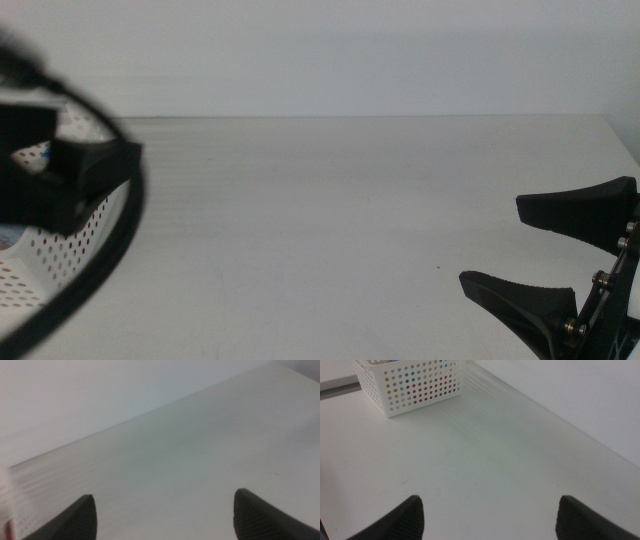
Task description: Use arms to grab the bottles and put them into the dustbin to the left of the table.
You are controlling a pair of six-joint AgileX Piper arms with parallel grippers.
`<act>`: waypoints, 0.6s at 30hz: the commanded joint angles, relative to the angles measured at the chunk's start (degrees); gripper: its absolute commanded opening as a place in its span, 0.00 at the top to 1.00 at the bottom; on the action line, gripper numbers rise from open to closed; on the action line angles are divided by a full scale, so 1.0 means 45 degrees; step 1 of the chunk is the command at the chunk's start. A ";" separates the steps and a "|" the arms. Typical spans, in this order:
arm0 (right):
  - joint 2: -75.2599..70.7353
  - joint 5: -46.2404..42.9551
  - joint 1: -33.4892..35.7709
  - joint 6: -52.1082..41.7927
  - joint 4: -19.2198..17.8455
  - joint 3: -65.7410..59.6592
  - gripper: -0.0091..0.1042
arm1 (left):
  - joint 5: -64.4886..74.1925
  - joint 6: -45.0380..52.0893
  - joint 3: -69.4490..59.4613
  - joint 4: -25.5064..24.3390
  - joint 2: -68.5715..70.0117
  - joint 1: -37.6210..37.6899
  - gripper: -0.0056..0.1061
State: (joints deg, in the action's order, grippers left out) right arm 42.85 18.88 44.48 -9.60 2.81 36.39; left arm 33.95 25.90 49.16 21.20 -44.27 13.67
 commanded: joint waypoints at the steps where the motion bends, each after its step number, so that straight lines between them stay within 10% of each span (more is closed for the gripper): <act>1: -0.0072 -0.0888 -0.0010 -0.0166 -0.0072 0.0344 0.30 | -0.1560 -0.1376 -0.0414 -0.0954 0.0776 0.0107 0.14; 18: -0.0072 -0.0888 -0.0010 -0.0166 -0.0072 0.0344 0.30 | -0.1915 -0.3796 -0.2319 -0.2813 0.3188 0.0107 0.14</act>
State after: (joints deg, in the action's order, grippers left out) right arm 42.85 18.88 44.48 -9.60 2.81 36.39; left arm 29.97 9.73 37.25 8.04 -29.78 13.92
